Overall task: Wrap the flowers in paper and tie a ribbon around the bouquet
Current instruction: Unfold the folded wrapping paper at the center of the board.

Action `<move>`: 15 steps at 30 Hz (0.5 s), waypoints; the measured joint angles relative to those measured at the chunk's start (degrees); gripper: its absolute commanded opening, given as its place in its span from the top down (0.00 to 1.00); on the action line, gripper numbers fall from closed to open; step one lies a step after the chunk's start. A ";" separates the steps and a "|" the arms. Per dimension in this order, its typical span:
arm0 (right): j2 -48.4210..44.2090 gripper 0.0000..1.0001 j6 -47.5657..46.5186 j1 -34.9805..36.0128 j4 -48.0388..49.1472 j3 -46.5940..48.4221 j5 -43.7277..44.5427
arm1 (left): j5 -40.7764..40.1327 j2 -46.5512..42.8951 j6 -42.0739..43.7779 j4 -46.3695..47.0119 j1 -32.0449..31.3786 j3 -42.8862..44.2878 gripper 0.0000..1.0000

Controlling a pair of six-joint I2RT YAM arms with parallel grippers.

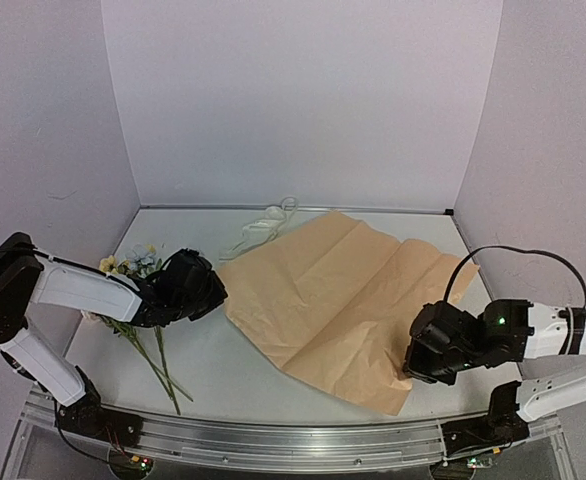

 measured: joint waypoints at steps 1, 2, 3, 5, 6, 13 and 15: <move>1.13 1.00 0.99 0.60 -0.09 -0.13 -0.03 | -0.12 -0.01 0.21 -1.22 0.14 0.00 1.00; 2.19 1.00 2.07 1.00 -0.13 -0.42 -0.12 | -0.30 -0.04 0.34 -2.65 0.44 -0.02 1.00; 2.98 1.00 2.97 1.13 -0.13 -0.73 -0.19 | -0.34 -0.09 0.37 -3.66 0.67 -0.04 1.00; 4.89 1.00 4.43 1.25 0.05 -1.53 -0.53 | -0.27 -0.31 0.40 -5.62 1.64 -0.10 1.00; 5.95 1.00 4.93 1.26 0.19 -1.82 -0.81 | -0.18 -0.49 0.40 -6.31 2.21 -0.14 1.00; 17.62 0.48 4.12 1.26 1.90 0.89 -3.51 | 0.40 -1.15 1.03 -9.13 5.04 -0.16 1.00; 18.13 0.35 3.08 1.26 2.36 1.40 -3.83 | 0.68 -1.15 1.57 -9.66 5.73 0.00 1.00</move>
